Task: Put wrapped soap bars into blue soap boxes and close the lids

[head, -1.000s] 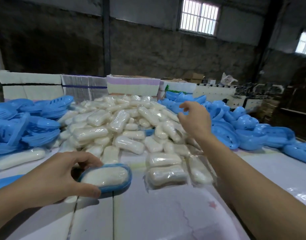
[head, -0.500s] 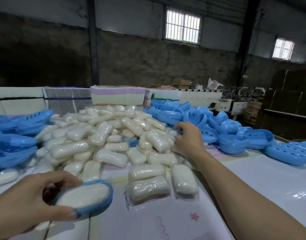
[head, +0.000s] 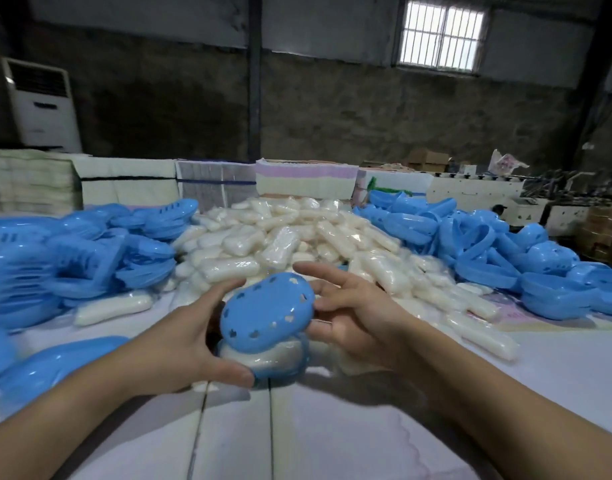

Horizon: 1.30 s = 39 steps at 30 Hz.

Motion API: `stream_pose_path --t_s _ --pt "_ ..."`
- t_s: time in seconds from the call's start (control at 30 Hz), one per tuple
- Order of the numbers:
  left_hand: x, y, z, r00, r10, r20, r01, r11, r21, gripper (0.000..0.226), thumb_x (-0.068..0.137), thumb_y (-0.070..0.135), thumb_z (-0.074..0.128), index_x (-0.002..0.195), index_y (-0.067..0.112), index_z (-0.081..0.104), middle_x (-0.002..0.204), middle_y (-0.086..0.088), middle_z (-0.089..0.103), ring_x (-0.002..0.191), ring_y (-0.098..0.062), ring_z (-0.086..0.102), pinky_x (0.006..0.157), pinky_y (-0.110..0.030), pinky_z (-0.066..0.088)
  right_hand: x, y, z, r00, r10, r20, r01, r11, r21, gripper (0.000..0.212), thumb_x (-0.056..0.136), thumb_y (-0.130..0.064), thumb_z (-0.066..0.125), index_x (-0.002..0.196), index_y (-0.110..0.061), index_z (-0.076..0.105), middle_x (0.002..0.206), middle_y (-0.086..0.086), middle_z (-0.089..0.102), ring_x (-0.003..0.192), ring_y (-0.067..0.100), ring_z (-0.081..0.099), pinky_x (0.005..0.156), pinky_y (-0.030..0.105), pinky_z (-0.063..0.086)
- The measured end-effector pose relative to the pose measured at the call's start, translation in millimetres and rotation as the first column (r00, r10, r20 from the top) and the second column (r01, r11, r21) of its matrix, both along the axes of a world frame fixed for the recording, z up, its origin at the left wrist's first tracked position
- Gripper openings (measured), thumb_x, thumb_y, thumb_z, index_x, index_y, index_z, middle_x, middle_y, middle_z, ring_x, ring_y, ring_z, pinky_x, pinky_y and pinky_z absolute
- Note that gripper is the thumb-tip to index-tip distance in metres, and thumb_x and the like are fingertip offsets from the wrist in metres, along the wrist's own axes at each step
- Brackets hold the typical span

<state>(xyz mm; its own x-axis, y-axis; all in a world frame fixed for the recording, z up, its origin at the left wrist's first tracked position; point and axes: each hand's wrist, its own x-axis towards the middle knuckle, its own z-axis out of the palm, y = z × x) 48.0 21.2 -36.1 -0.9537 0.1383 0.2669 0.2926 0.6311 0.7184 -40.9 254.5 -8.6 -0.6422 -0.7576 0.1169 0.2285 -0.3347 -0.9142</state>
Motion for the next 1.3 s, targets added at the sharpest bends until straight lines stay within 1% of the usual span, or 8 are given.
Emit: stream_pose_path --t_s 0.07,0.13,0.2,0.27,0.63,0.87,1.13,1.3 --pt "1.4 0.9 2.0 1.000 -0.010 0.003 0.010 1.000 -0.024 0.098 0.046 0.049 0.093 0.131 0.054 0.045 0.122 0.034 0.062 0.112 0.011 0.059 0.088 -0.003 0.044 0.4 0.8 -0.1 0.983 -0.114 -0.145 0.132 0.984 0.122 0.045 0.088 0.014 0.048 0.099 -0.017 0.078 0.112 0.018 0.064 0.090 0.026 0.066 0.079 0.037 0.061" --pt "2.3 1.0 2.9 1.000 -0.012 0.011 0.013 0.999 -0.038 0.085 0.050 0.047 0.092 0.124 0.056 0.051 0.118 0.027 0.066 0.106 0.004 0.064 0.089 -0.014 0.051 2.3 -0.6 -3.7 0.834 -0.199 -0.515 0.359 0.904 0.231 0.034 0.081 0.001 0.063 0.102 -0.022 0.076 0.115 0.010 0.059 0.082 0.016 0.063 0.072 0.023 0.056" --pt "2.6 0.8 3.9 1.000 0.013 0.028 -0.011 0.997 -0.076 0.078 0.051 0.051 0.090 0.120 0.054 0.054 0.112 0.023 0.067 0.101 -0.001 0.067 0.088 -0.026 0.057 4.7 -0.6 -6.1 0.632 -0.091 -0.770 0.482 0.824 0.298 0.033 0.073 -0.019 0.071 0.104 -0.032 0.072 0.118 -0.004 0.054 0.091 0.005 0.060 0.077 0.014 0.048" --pt "1.5 0.3 4.2 0.999 0.027 0.038 -0.023 0.993 -0.112 0.073 0.052 0.054 0.090 0.117 0.051 0.057 0.109 0.021 0.067 0.099 -0.003 0.067 0.088 -0.033 0.058 4.4 0.6 -7.1 0.503 0.084 -0.860 0.498 0.785 0.368 0.039 0.077 -0.025 0.078 0.112 -0.037 0.067 0.122 -0.013 0.052 0.108 -0.003 0.053 0.086 0.014 0.046" --pt "-2.0 -2.4 4.6 1.000 0.012 0.010 -0.010 0.984 -0.176 0.071 0.056 0.058 0.085 0.121 0.049 0.057 0.110 0.025 0.065 0.103 0.000 0.063 0.092 -0.033 0.055 8.2 0.0 -11.9 0.364 0.216 -0.906 0.546 0.739 0.395 0.044 0.070 -0.053 0.068 0.108 -0.042 0.049 0.107 -0.015 0.055 0.099 0.002 0.049 0.076 0.012 0.040" --pt "0.0 -3.0 5.9 1.000 -0.010 0.022 0.016 0.966 -0.258 0.073 0.057 0.057 0.089 0.121 0.050 0.056 0.114 0.024 0.057 0.106 0.002 0.056 0.091 -0.026 0.051 13.7 -3.9 -14.5 0.239 0.347 -0.907 0.578 0.700 0.420 0.058 0.075 -0.058 0.070 0.126 -0.050 0.043 0.115 -0.018 0.047 0.108 0.000 0.044 0.092 0.024 0.043" --pt "1.5 -2.4 10.9 0.998 -0.018 -0.065 -0.003 0.951 -0.308 0.064 0.060 0.066 0.080 0.117 0.039 0.068 0.106 0.016 0.064 0.102 -0.001 0.057 0.089 -0.026 0.049 13.9 0.9 -13.0 0.174 0.348 -0.921 0.488 0.782 0.388 0.070 0.073 -0.049 0.076 0.137 -0.038 0.048 0.127 -0.014 0.049 0.119 0.006 0.048 0.099 0.030 0.043" --pt "0.4 -6.4 7.8 0.997 -0.024 -0.077 0.005 0.969 -0.245 0.056 0.065 0.064 0.079 0.116 0.043 0.064 0.107 0.025 0.064 0.105 0.002 0.058 0.079 -0.007 0.043 13.5 1.1 -13.3 0.086 0.194 -0.977 0.510 0.834 0.210 0.051 0.076 -0.029 0.078 0.123 -0.027 0.061 0.111 -0.010 0.065 0.101 0.009 0.061 0.083 0.037 0.051"
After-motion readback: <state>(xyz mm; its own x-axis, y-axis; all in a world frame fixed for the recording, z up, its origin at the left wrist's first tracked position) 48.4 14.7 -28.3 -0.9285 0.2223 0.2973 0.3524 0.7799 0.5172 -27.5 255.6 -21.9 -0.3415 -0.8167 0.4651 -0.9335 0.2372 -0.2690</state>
